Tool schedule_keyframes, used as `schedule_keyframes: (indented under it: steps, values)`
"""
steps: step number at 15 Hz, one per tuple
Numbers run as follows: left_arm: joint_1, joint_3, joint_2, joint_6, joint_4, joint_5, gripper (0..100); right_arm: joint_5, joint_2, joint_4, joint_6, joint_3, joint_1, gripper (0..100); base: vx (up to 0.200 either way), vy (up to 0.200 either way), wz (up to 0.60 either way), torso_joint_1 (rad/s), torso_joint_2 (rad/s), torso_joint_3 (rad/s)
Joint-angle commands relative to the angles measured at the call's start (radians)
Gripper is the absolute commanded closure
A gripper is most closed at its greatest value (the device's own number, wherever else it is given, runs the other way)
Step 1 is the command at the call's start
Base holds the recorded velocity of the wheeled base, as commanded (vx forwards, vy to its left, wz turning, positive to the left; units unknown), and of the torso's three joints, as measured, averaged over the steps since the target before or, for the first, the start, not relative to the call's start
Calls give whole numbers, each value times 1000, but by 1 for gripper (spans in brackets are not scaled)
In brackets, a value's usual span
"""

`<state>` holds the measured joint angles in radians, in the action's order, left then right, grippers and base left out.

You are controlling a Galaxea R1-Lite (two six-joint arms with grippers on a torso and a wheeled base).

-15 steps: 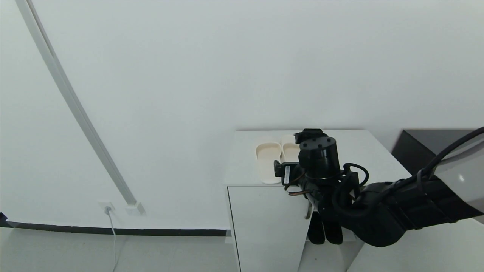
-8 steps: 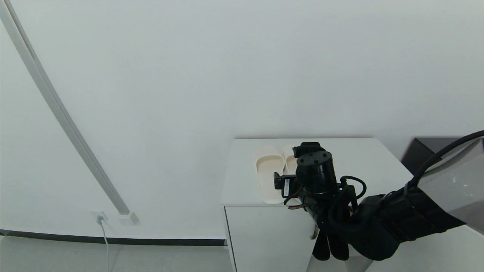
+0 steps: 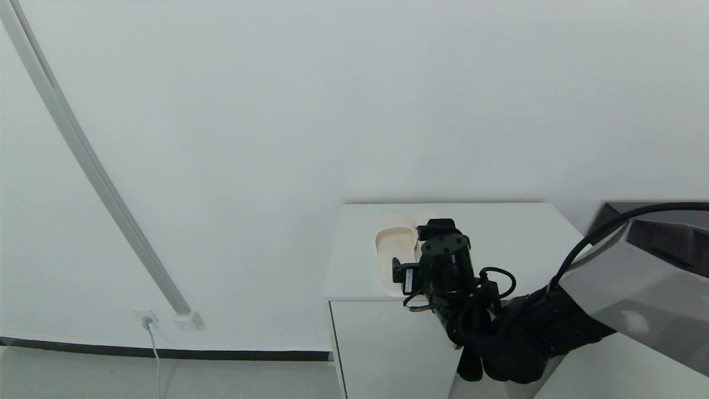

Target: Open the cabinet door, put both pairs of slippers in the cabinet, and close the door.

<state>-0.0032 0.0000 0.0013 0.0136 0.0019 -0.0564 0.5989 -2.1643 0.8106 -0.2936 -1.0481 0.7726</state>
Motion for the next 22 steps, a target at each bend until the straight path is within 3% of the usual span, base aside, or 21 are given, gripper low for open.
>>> schedule_keyframes:
  steps: [1,7,15,16,22]
  values:
    - [0,0,0,-1,0,1,100,-2,-83,-1,19,-82,-26,0,0,0,0,0,0,0]
    - [0,0,0,-1,1,1,100,-41,-190,-54,94,-303,-93,0,0,0,0,0,0,0]
    - [0,0,0,-7,0,1,100,-67,-247,-154,94,-474,-131,0,0,0,0,0,0,0]
    - [0,0,0,-7,0,1,100,-67,-249,-156,94,-477,-131,100,0,0,0,0,0,0]
    - [0,0,-1,-9,0,3,100,-67,-243,-162,94,-471,-127,100,0,0,0,0,0,0]
